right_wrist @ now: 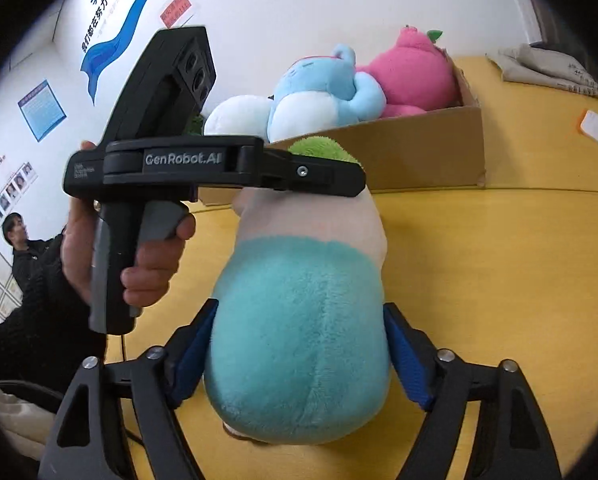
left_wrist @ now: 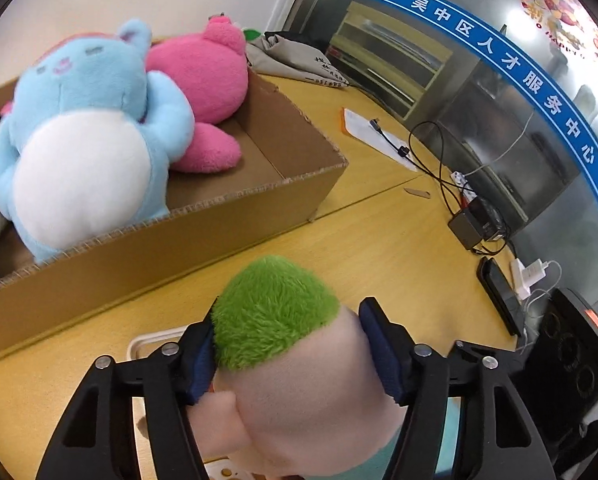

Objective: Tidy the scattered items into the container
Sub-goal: 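Close the right gripper on the pink-and-teal pig plush, then carry the pig with the right gripper and lower it into the box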

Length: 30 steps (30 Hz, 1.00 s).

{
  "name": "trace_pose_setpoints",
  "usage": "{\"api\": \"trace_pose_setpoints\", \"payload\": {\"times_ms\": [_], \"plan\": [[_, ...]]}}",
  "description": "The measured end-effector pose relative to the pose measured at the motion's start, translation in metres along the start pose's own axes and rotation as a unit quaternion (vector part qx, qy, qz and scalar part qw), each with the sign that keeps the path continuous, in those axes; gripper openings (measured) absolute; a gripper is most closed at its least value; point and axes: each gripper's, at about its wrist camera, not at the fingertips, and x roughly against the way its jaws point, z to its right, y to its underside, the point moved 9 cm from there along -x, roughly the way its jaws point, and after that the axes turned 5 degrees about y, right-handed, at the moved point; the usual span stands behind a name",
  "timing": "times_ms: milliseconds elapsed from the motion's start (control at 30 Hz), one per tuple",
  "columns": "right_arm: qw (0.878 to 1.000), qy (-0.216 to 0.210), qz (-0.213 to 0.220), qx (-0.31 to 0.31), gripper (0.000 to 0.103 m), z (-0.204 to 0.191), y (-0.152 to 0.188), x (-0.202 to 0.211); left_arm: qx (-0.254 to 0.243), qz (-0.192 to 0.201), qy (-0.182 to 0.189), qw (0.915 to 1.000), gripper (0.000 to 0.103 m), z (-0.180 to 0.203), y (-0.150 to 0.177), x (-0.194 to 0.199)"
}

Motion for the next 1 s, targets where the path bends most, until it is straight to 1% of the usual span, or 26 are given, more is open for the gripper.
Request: {"api": "trace_pose_setpoints", "payload": {"times_ms": [33, 100, 133, 233, 300, 367, 400, 433, 467, 500, 533, 567, 633, 700, 733, 800, 900, 933, 1000], "plan": [[1.000, 0.008, 0.010, 0.016, 0.070, -0.005, -0.003, 0.002, -0.004, 0.005, 0.002, 1.0000, 0.068, 0.002, -0.005, 0.005], [0.999, 0.015, 0.032, 0.019, 0.067, -0.007, -0.013, 0.009, -0.026, 0.026, 0.006, 0.9993, 0.068, 0.013, -0.027, 0.020], [0.998, 0.017, 0.054, 0.023, 0.067, -0.009, -0.024, 0.016, -0.037, 0.036, 0.006, 0.9986, 0.068, 0.017, -0.039, 0.026], [0.993, 0.031, 0.109, 0.040, 0.067, -0.007, -0.064, 0.033, -0.087, 0.074, -0.010, 0.9934, 0.068, 0.035, -0.096, 0.044], [0.986, 0.050, 0.147, 0.057, 0.067, -0.001, -0.104, 0.037, -0.120, 0.100, -0.031, 0.9873, 0.068, 0.041, -0.147, 0.051], [0.979, 0.067, 0.182, 0.065, 0.067, 0.008, -0.143, 0.032, -0.132, 0.109, -0.057, 0.9837, 0.068, 0.036, -0.187, 0.044], [0.975, 0.077, 0.195, 0.070, 0.067, 0.014, -0.159, 0.025, -0.132, 0.107, -0.069, 0.9831, 0.068, 0.030, -0.205, 0.036], [0.971, 0.091, 0.206, 0.074, 0.067, 0.021, -0.173, 0.015, -0.129, 0.099, -0.078, 0.9836, 0.068, 0.021, -0.222, 0.023], [0.969, 0.106, 0.209, 0.074, 0.067, 0.032, -0.187, -0.001, -0.123, 0.081, -0.091, 0.9849, 0.067, 0.007, -0.236, 0.002], [0.970, 0.112, 0.204, 0.070, 0.067, 0.042, -0.196, -0.016, -0.115, 0.065, -0.097, 0.9865, 0.066, -0.003, -0.241, -0.013], [0.972, 0.113, 0.195, 0.062, 0.067, 0.052, -0.200, -0.030, -0.100, 0.038, -0.103, 0.9889, 0.065, -0.021, -0.242, -0.037], [0.977, 0.110, 0.178, 0.047, 0.067, 0.063, -0.200, -0.046, -0.091, 0.017, -0.099, 0.9908, 0.065, -0.033, -0.239, -0.055], [0.981, 0.119, 0.151, 0.036, 0.067, 0.074, -0.193, -0.061, -0.079, -0.004, -0.084, 0.9933, 0.065, -0.047, -0.229, -0.079], [0.981, 0.124, 0.142, 0.036, 0.067, 0.078, -0.185, -0.063, -0.061, -0.001, -0.058, 0.9965, 0.065, -0.054, -0.222, -0.093], [0.981, 0.128, 0.141, 0.038, 0.067, 0.080, -0.184, -0.062, -0.058, 0.001, -0.057, 0.9967, 0.066, -0.055, -0.220, -0.097], [0.978, 0.142, 0.139, 0.057, 0.065, 0.080, -0.188, -0.059, -0.058, -0.003, -0.062, 0.9963, 0.066, -0.055, -0.219, -0.106], [0.971, 0.173, 0.128, 0.102, 0.058, 0.078, -0.192, -0.059, -0.068, -0.019, -0.080, 0.9943, 0.068, -0.051, -0.218, -0.117], [0.972, 0.176, 0.120, 0.104, 0.057, 0.081, -0.191, -0.060, -0.070, -0.027, -0.089, 0.9932, 0.069, -0.051, -0.218, -0.122], [0.977, 0.169, 0.098, 0.083, 0.056, 0.092, -0.187, -0.065, -0.078, -0.038, -0.106, 0.9906, 0.070, -0.048, -0.218, -0.124]]}}
